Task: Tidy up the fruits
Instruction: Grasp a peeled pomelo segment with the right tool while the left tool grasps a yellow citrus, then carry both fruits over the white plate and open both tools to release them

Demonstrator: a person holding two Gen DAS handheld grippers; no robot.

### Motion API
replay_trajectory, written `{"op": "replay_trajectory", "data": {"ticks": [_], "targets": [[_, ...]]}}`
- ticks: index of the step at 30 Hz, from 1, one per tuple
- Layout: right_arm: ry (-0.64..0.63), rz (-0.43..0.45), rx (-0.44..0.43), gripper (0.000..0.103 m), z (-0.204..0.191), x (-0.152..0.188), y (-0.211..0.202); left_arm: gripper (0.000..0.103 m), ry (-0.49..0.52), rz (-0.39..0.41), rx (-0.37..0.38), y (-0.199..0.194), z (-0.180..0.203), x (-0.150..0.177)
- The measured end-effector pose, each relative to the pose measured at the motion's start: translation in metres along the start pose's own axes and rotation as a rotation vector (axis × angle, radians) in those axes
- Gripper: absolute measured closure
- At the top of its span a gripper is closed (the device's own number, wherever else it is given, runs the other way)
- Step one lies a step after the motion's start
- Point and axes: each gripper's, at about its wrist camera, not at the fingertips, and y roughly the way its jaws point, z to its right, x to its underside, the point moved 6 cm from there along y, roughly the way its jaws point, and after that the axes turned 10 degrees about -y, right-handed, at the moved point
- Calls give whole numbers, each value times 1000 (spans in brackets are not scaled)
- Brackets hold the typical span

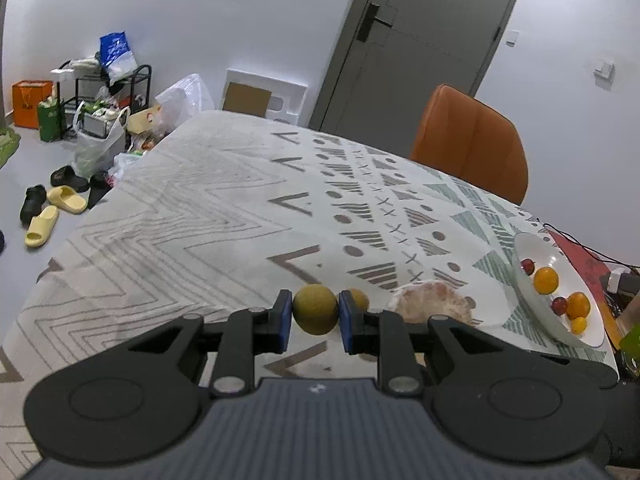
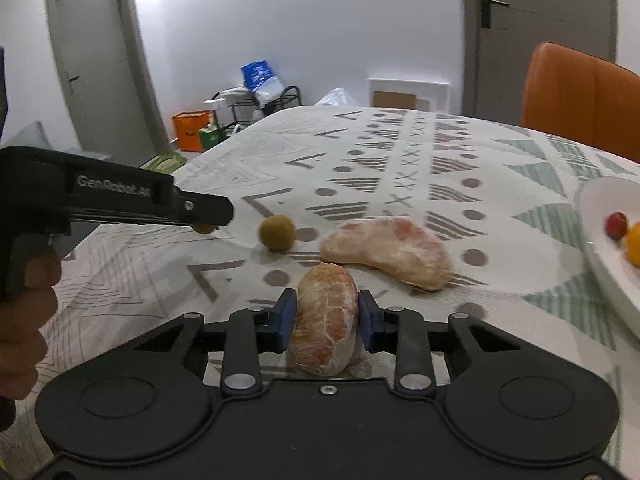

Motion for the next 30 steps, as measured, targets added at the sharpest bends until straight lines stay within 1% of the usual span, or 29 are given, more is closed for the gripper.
{"op": "replay_trajectory", "data": {"ticks": [2, 12, 23, 25, 30], "targets": [[20, 12, 3, 72, 6, 1, -7, 80, 8, 5, 7, -1, 5, 0], [81, 65, 77, 72, 47, 4, -39, 80, 63, 6, 53, 0, 45, 5], [152, 106, 150, 72, 93, 13, -64, 80, 119, -5, 89, 9, 88, 12], [150, 111, 176, 72, 100, 15, -69, 80, 127, -8, 95, 11, 97, 14], [171, 122, 202, 72, 117, 19, -77, 80, 153, -12, 112, 17, 116, 16]]}}
